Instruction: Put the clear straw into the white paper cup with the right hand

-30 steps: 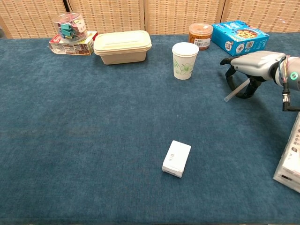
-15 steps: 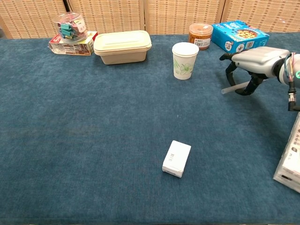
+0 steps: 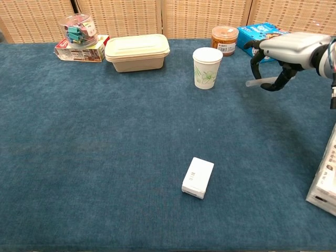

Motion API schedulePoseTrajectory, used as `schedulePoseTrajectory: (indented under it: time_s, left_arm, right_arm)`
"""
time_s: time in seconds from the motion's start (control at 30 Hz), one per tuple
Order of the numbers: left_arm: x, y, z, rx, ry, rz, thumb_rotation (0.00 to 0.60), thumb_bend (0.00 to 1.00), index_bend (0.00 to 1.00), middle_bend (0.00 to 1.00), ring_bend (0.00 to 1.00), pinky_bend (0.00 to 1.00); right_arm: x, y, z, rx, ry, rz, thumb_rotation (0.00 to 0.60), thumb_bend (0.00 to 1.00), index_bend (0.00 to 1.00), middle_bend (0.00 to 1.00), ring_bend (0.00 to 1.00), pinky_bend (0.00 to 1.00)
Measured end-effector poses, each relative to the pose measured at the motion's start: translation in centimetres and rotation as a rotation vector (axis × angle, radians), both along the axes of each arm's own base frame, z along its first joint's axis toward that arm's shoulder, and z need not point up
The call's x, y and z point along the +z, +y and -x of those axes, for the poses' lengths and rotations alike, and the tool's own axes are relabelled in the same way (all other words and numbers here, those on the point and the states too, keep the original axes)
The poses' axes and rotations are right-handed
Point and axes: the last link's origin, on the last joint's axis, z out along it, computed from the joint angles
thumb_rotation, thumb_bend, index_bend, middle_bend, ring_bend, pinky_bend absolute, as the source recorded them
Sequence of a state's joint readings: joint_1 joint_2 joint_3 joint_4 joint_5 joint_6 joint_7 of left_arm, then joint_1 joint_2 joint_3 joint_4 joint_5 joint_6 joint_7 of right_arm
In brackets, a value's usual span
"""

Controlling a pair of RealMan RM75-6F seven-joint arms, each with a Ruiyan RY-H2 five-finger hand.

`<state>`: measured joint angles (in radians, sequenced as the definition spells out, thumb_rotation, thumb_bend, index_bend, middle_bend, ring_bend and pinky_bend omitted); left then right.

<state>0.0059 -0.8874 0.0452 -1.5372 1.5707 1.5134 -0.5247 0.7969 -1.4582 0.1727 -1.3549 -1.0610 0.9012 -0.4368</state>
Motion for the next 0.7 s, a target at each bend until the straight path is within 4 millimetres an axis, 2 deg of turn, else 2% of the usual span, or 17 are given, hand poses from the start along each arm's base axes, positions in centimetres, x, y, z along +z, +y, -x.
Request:
schedulePoseTrajectory:
  time_s: [0.4, 0.7]
  left_arm:
    - [0.0, -0.1, 0.0, -0.005, -0.002, 0.002, 0.6, 0.0, 0.0, 0.0, 0.0, 0.0]
    - [0.2, 0.0, 0.2, 0.006, -0.008, -0.006, 0.6, 0.0, 0.0, 0.0, 0.0, 0.0]
  right_arm:
    - [2.7, 0.6, -5.3, 0.038, -0.191, -0.003, 0.6, 0.48, 0.58, 0.0, 0.0, 0.0]
    - [5.6, -1.0, -9.6, 0.013, -0.402, 0.013, 0.6, 0.48, 0.58, 0.0, 0.0, 0.0]
